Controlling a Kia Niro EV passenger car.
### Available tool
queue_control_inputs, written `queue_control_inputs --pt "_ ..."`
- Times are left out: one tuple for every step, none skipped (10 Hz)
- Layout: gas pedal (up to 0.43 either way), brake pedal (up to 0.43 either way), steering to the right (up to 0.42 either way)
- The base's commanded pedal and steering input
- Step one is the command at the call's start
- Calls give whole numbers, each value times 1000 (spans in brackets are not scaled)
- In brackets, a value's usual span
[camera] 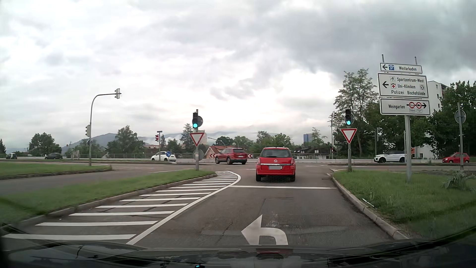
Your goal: Follow the waypoints while adhering to traffic rules and regulations
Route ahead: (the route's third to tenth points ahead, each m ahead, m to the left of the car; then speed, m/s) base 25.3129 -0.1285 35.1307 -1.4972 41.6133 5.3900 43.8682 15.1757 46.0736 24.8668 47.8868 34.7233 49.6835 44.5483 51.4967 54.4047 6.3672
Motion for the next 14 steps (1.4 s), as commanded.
queue_control_inputs --pt "150 0 148" --pt "150 0 142" --pt "150 0 135" --pt "138 0 128" --pt "138 0 115" --pt "138 0 100" --pt "138 0 85" --pt "138 0 67" --pt "138 0 53" --pt "130 0 40" --pt "118 0 26" --pt "98 0 18" --pt "87 0 10" --pt "87 0 3"
